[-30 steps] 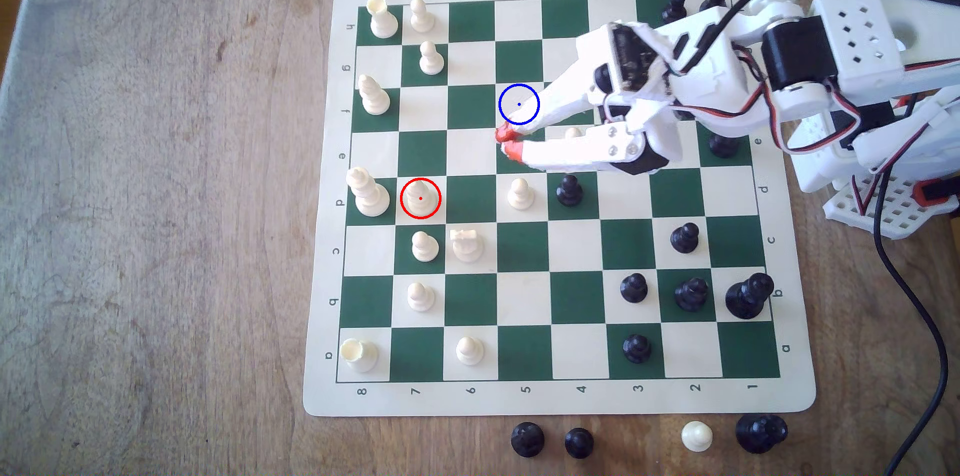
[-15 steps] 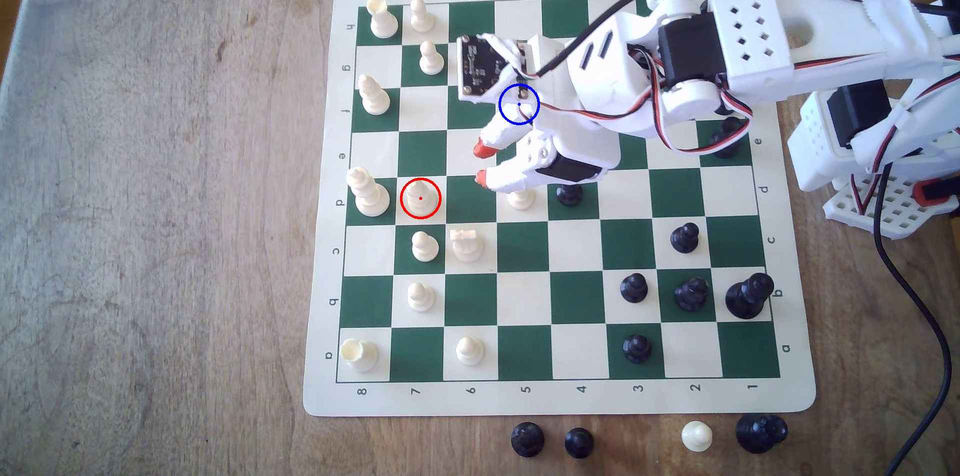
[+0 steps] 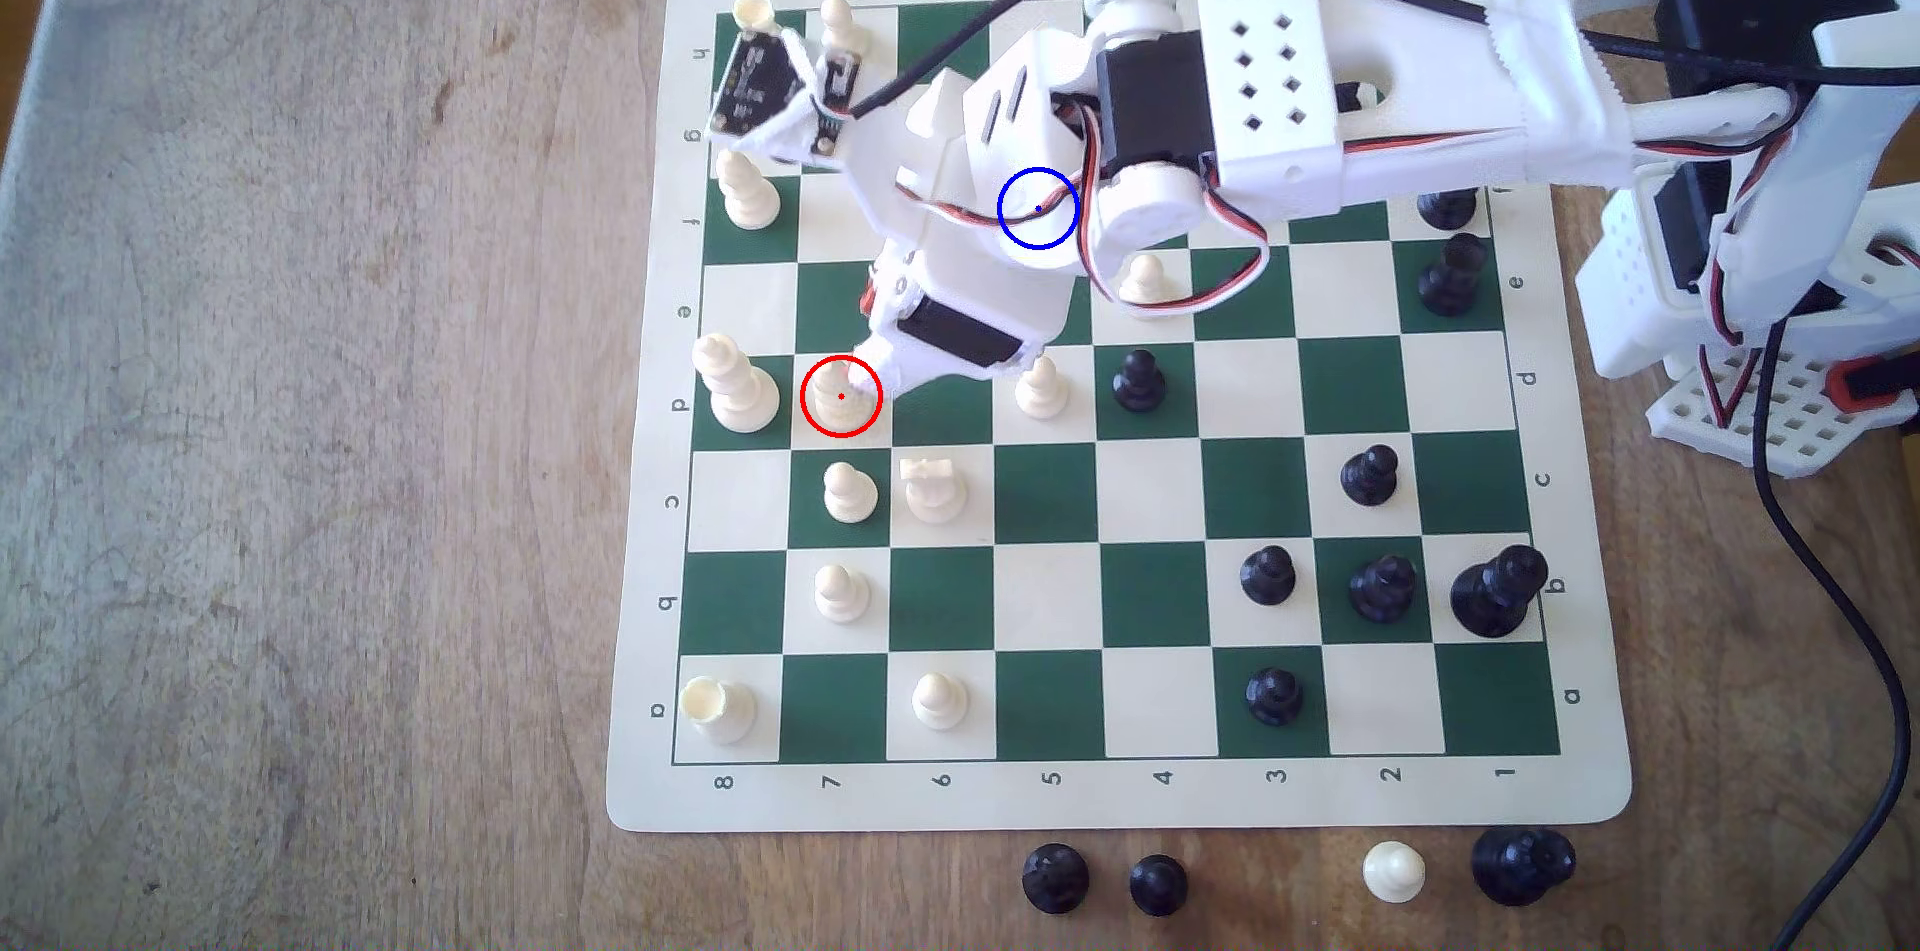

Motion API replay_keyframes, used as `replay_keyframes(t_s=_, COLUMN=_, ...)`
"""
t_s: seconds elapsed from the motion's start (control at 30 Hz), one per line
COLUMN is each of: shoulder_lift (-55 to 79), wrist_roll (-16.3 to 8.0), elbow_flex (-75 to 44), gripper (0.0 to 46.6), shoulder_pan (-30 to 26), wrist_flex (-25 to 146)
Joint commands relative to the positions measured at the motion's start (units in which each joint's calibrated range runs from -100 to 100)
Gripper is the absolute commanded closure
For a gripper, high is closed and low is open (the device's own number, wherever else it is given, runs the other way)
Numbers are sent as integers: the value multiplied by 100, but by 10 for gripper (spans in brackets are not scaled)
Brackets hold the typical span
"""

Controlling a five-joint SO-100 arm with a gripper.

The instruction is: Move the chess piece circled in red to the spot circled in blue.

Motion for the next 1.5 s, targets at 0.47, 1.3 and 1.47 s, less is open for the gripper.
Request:
replay_keyframes(t_s=0.47, shoulder_lift=739, wrist_roll=49, elbow_flex=-1191, gripper=311, shoulder_pan=124, wrist_flex=199)
replay_keyframes(t_s=1.3, shoulder_lift=2063, wrist_roll=68, elbow_flex=-2596, gripper=325, shoulder_pan=195, wrist_flex=576)
replay_keyframes(t_s=1.47, shoulder_lift=2097, wrist_roll=24, elbow_flex=-2714, gripper=338, shoulder_pan=171, wrist_flex=576)
